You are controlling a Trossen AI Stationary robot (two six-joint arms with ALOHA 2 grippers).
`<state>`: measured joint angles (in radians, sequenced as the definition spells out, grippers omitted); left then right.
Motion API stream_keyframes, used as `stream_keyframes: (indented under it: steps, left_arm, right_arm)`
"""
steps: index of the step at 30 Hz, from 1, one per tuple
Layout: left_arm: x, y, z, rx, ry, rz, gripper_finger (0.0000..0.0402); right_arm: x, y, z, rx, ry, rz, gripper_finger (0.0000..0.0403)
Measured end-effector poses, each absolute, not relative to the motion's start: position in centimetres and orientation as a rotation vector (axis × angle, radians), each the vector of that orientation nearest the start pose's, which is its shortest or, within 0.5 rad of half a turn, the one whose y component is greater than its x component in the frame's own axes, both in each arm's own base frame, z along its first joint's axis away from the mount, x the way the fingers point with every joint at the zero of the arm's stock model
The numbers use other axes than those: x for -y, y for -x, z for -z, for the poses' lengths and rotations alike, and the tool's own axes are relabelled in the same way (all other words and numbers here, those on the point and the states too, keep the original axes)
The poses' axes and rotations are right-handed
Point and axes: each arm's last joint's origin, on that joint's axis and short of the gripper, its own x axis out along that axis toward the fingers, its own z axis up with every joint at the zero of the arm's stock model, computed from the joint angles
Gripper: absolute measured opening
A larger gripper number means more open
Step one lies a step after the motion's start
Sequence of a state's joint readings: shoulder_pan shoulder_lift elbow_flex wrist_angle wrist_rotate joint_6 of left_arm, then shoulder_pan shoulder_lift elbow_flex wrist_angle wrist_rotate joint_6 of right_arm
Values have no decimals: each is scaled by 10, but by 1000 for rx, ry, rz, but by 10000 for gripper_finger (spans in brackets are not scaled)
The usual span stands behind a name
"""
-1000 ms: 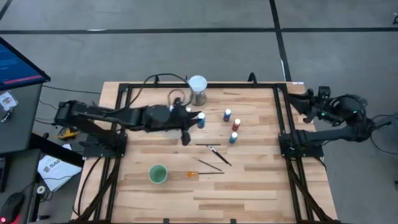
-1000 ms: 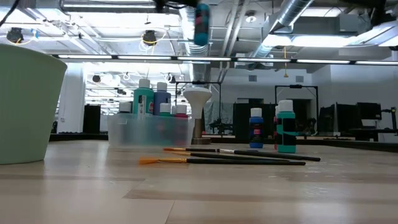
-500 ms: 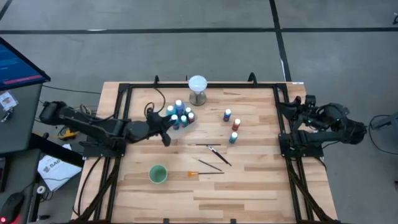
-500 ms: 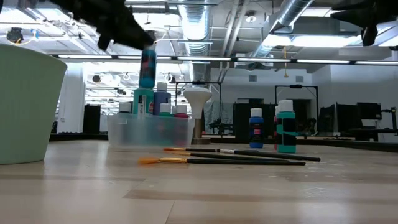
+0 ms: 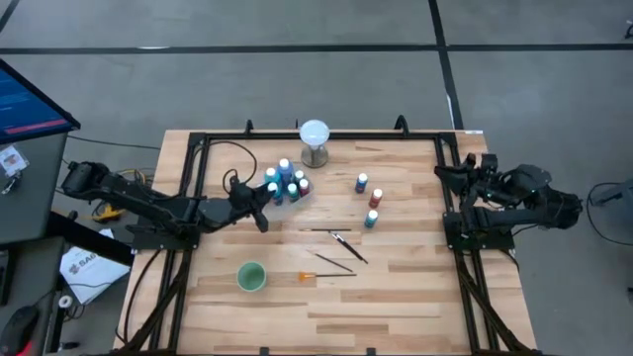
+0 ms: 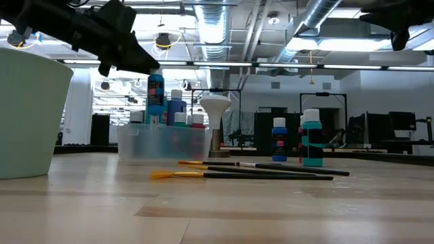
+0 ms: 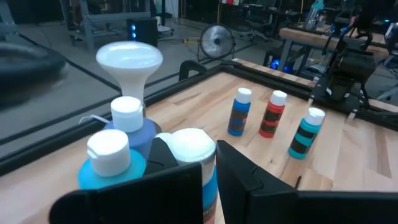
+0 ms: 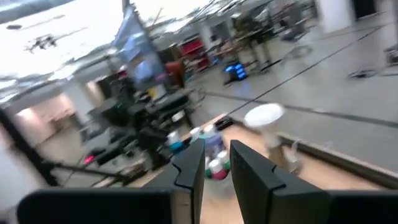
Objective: Pick & Place Paint Supplies
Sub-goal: Put the small light blue bottle into the white bin
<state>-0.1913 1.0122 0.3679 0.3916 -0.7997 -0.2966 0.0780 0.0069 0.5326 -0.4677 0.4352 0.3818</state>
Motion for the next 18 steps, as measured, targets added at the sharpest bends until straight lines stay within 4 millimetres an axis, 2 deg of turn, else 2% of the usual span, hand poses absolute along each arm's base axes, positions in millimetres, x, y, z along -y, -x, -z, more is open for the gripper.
stream_keyframes:
  steps: [4, 7, 11, 18]
  left_arm:
    - [17, -198, -207, -136, 158, -617, 0]
    - [18, -198, -207, -140, 164, -584, 0]
    - [18, -198, -207, -136, 171, -584, 0]
    - [18, -199, -207, -129, 177, -583, 0]
  right_arm:
    - [5, -37, -283, 110, -371, 201, 65]
    - [3, -45, -278, 133, -321, 113, 45]
    - [0, -60, -258, 133, -292, 69, 7]
    - [-1, -81, -216, 65, -383, 74, 4]
